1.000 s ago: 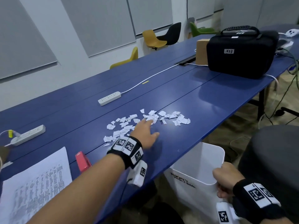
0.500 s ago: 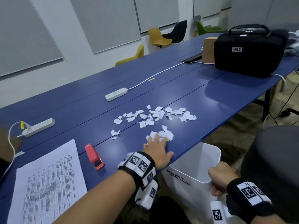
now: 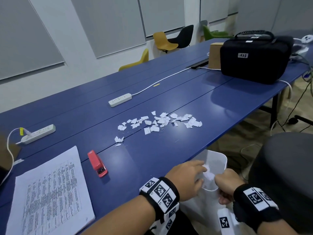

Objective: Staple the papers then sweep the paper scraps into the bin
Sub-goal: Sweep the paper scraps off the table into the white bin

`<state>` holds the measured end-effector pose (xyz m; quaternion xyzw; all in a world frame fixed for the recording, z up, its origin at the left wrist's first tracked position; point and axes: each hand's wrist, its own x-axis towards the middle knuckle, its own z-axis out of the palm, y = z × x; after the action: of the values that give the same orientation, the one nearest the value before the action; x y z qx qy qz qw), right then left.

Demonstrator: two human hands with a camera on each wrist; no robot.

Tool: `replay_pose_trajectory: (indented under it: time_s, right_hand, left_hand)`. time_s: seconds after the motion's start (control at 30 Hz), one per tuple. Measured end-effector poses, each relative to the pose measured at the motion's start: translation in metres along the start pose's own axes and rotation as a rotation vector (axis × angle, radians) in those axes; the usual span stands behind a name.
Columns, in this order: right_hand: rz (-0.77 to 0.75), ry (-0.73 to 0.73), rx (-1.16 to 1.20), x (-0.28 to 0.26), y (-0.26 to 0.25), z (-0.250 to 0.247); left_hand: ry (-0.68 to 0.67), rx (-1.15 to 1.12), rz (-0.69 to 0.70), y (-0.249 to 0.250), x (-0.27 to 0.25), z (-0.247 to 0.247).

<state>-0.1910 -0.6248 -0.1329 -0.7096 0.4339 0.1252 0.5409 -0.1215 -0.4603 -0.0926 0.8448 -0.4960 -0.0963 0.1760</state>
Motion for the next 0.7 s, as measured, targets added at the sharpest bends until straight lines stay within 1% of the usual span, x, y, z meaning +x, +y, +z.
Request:
replay_pose_trajectory:
  time_s: [0.1, 0.13, 0.2, 0.33, 0.4, 0.47, 0.53, 0.57, 0.6, 0.7]
  right_hand:
    - [-0.004, -0.003, -0.011, 0.005, 0.002, 0.0]
    - [-0.004, -0.002, -0.021, 0.006, 0.003, 0.0]
    - [-0.013, 0.019, -0.025, 0.008, 0.003, 0.002]
    - [-0.026, 0.045, -0.018, 0.01, 0.006, 0.008]
    - [-0.027, 0.045, -0.001, 0.011, 0.007, 0.012]
    - [-0.03, 0.059, 0.026, 0.011, 0.008, 0.015]
    - [-0.027, 0.069, 0.044, 0.012, 0.008, 0.019]
    - [-0.024, 0.068, 0.055, 0.013, 0.008, 0.021]
    - [-0.02, 0.067, 0.066, 0.012, 0.009, 0.022]
    - [-0.018, 0.078, 0.078, 0.01, 0.009, 0.027]
  left_hand:
    - [0.141, -0.048, -0.102, -0.019, 0.001, -0.022]
    - [0.176, -0.039, -0.166, -0.03, 0.002, -0.032]
    - [0.195, -0.01, -0.337, -0.059, 0.003, -0.055]
    - [0.166, 0.118, -0.746, -0.129, -0.004, -0.092]
    - [0.09, 0.176, -0.909, -0.167, -0.011, -0.099]
    - [-0.012, 0.185, -1.024, -0.193, -0.017, -0.099]
    - [-0.065, 0.178, -1.06, -0.199, -0.021, -0.092]
    - [-0.088, 0.178, -1.042, -0.195, -0.021, -0.087]
    - [-0.116, 0.178, -1.005, -0.186, -0.02, -0.082]
    - [-0.172, 0.171, -0.834, -0.147, -0.016, -0.07]
